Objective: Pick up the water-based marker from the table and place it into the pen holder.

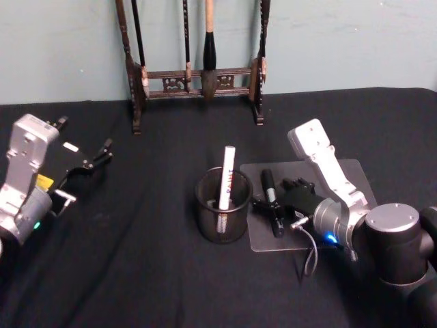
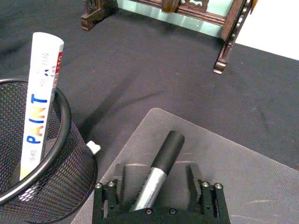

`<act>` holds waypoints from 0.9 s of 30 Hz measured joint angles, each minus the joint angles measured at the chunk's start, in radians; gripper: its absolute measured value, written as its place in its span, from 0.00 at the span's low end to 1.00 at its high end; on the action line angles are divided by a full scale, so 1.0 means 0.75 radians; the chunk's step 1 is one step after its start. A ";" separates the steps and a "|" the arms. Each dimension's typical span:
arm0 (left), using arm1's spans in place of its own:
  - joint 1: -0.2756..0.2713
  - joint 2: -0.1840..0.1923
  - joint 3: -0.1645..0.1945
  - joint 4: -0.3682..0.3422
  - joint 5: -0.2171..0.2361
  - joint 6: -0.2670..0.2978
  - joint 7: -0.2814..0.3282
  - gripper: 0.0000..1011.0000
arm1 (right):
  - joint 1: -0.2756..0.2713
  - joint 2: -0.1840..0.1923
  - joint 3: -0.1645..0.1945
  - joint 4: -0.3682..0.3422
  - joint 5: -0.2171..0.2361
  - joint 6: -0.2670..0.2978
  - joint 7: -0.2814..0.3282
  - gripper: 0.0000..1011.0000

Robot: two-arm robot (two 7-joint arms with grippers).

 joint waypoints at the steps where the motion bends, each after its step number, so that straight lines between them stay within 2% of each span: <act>1: 0.000 0.000 0.000 0.000 0.000 0.000 0.000 0.99 | 0.000 0.000 0.000 0.000 0.000 0.000 0.000 0.86; 7: 0.000 0.000 0.000 0.000 0.000 0.000 0.000 0.99 | 0.001 0.001 -0.001 0.000 0.000 0.000 -0.001 0.70; 8: 0.000 0.000 0.000 0.000 0.000 0.000 0.000 0.99 | 0.001 0.001 -0.001 0.000 0.000 0.000 -0.001 0.64; 11: 0.000 0.000 0.000 0.000 0.000 0.000 0.000 0.99 | 0.001 0.001 -0.001 0.000 0.001 0.000 -0.001 0.58; 12: 0.000 0.000 0.000 0.000 0.000 0.000 0.000 0.99 | 0.001 0.001 -0.001 0.000 0.001 0.000 -0.001 0.52; 22: 0.000 0.000 0.000 0.000 0.000 0.000 0.000 0.99 | 0.001 0.001 -0.001 0.000 0.002 0.000 -0.002 0.21; 27: 0.000 0.000 0.000 0.000 0.000 0.000 0.000 0.99 | 0.001 0.001 -0.001 0.000 0.002 -0.001 -0.002 0.19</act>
